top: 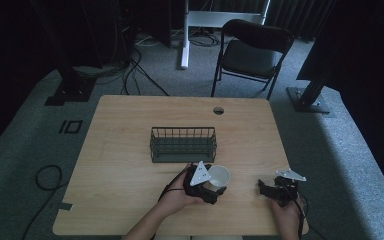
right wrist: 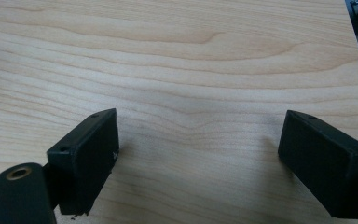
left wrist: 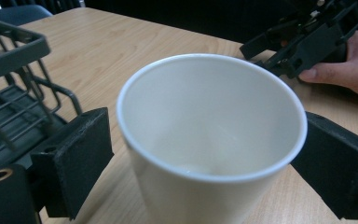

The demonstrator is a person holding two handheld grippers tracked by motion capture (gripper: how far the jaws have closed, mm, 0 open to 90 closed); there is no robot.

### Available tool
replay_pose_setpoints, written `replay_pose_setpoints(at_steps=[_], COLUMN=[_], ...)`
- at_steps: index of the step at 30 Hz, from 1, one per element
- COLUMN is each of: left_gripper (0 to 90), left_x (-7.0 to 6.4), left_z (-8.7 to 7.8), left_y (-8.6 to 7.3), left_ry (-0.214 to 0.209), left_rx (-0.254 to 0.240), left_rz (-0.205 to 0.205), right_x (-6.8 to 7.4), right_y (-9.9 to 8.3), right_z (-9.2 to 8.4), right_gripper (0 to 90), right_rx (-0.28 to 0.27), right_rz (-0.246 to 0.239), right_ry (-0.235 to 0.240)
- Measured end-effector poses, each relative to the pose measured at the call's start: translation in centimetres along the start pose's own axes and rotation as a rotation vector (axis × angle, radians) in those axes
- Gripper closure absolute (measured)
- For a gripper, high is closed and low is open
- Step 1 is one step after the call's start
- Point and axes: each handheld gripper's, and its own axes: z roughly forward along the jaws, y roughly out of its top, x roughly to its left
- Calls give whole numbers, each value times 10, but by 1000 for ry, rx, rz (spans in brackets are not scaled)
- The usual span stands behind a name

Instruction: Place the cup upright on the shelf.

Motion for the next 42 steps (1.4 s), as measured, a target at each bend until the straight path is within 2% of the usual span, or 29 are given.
replay_pose_setpoints(at_steps=[5, 8, 11, 19, 24, 31, 33, 38, 42], left_gripper=[118, 145, 181, 202, 203, 203, 204, 204, 204], left_x=[0, -1, -3, -4, -2, 0, 1, 4, 7], left_z=[3, 4, 5, 4, -2, -12, -15, -22, -31], left_y=[3, 5, 5, 6, 12, 19, 22, 29, 39], left_ry=[21, 13, 17, 7, 19, 25, 30, 27, 21], left_rx=[-36, -43, -24, -20, -44, -45, -65, -74, -91], left_rz=[8, -2, 18, 25, 16, 28, 11, 21, 6], right_x=[0, 0, 0, 0, 0, 0, 0, 0, 0], right_y=[0, 0, 0, 0, 0, 0, 0, 0, 0], right_z=[0, 0, 0, 0, 0, 0, 0, 0, 0], right_gripper=[118, 118, 118, 118, 118, 118, 118, 118, 118], right_rx=[0, 0, 0, 0, 0, 0, 0, 0, 0], right_rz=[0, 0, 1, 2, 2, 2, 2, 2, 2], right_ry=[0, 0, 0, 0, 0, 0, 0, 0, 0])
